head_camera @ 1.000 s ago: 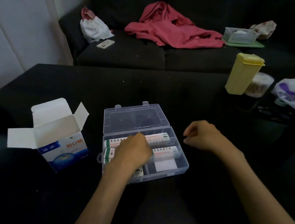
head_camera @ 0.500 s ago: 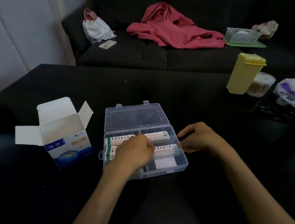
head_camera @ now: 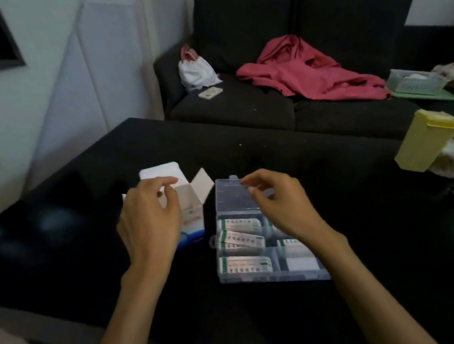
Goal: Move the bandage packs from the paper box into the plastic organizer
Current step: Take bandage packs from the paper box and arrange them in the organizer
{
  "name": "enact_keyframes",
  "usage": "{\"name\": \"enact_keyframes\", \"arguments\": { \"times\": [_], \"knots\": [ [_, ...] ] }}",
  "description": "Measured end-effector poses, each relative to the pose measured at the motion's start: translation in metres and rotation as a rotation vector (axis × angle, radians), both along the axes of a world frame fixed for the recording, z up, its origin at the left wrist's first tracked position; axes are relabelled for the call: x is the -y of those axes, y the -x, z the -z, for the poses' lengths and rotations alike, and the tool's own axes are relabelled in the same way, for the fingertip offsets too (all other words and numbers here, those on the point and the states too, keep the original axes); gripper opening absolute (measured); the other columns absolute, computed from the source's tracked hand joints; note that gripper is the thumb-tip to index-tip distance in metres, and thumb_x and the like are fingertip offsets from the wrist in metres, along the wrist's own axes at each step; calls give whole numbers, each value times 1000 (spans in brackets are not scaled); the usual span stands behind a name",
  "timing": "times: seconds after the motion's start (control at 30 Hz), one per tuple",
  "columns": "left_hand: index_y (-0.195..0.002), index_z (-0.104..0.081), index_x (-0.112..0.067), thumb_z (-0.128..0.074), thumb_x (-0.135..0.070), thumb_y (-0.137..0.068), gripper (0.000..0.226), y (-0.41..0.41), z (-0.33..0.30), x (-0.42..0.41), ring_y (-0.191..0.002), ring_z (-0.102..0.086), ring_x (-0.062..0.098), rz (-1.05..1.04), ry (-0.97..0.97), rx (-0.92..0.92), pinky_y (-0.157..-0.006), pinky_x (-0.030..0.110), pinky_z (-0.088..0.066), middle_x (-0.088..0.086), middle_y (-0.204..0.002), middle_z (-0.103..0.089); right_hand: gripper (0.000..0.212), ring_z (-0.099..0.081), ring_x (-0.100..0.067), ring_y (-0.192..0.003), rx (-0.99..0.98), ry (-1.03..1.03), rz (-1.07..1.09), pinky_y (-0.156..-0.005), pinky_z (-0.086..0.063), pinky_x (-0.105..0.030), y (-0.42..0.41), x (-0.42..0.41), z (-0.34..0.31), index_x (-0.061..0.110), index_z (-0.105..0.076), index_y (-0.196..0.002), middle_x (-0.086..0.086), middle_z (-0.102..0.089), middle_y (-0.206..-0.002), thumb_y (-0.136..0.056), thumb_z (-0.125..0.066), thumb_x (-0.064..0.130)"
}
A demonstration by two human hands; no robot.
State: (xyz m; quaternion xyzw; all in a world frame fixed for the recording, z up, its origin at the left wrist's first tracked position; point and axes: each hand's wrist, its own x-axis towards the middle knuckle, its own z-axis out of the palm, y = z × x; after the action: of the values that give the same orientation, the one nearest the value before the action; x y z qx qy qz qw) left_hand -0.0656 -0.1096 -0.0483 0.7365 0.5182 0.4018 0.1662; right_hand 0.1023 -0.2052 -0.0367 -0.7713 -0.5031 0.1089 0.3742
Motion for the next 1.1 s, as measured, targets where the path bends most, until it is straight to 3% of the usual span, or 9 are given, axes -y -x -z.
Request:
{"name": "enact_keyframes", "arguments": {
  "times": [0.17,0.23,0.3,0.37,0.47,0.57,0.67,0.77,1.1],
  "knots": [
    [-127,-59,-24,-54,-18,-91,37,22,13,-21,-131,-34,22,-29,-30,-189,-104,39,-30,-1,-144,-42,39,-26,-12,-136,305,26,-147,-113,-28,-36,37,-46,6,29,-45,-137,5,-38,-146,-98,-43,20],
    [-133,-53,-27,-53,-20,-93,40,29,15,-27,-135,-31,21,-10,79,-146,-107,39,-30,-3,-150,-35,40,-15,-15,-142,377,91,-167,-115,-23,-45,45,-63,10,33,-42,-138,6,-27,-153,-99,-40,27],
    [-138,-46,-27,-52,-17,-94,46,26,14,-27,-135,-35,21,48,261,-7,-105,38,-33,-3,-152,-32,35,-9,-15,-144,372,153,-212,-117,-17,-46,46,-66,15,35,-47,-134,7,-23,-154,-99,-41,30],
    [-142,-39,-24,-53,-13,-93,53,28,15,-33,-133,-39,22,78,396,131,-104,36,-34,1,-150,-35,29,-16,-12,-141,266,89,-219,-115,-22,-40,50,-65,19,35,-55,-124,9,-31,-149,-97,-47,31],
    [-141,-41,-22,-55,-9,-90,54,31,13,-36,-127,-44,24,69,425,190,-99,33,-37,4,-145,-42,17,-42,-10,-120,148,-39,51,-99,-41,-32,33,-51,21,34,-63,-105,7,-51,-124,-88,-62,34],
    [-138,-44,-22,-54,-10,-91,49,29,9,-32,-128,-44,23,44,383,136,-96,34,-38,1,-146,-39,6,-60,-9,-89,70,237,75,-82,-53,-35,-1,-32,24,29,-69,-88,4,-67,-99,-84,-68,33],
    [-138,-44,-22,-54,-11,-91,49,24,8,-27,-129,-43,22,34,350,92,-95,36,-41,-1,-148,-36,9,-60,-7,-79,140,404,-23,-76,-55,-33,-11,-18,36,28,-72,-91,4,-68,-90,-83,-69,32],
    [-138,-43,-21,-55,-11,-91,50,20,10,-24,-127,-45,23,37,358,94,-92,36,-42,-1,-147,-37,15,-54,-10,-80,227,353,-73,-70,-50,-28,-6,-18,50,29,-73,-95,4,-61,-88,-82,-69,35],
    [-138,-42,-24,-58,-15,-91,50,11,15,-34,-129,-43,23,-11,372,123,-95,38,-43,-1,-148,-35,17,-53,-10,-82,282,315,-97,-81,-50,-36,-2,-24,60,31,-75,-86,14,-58,-73,-75,-73,44]
  ]
}}
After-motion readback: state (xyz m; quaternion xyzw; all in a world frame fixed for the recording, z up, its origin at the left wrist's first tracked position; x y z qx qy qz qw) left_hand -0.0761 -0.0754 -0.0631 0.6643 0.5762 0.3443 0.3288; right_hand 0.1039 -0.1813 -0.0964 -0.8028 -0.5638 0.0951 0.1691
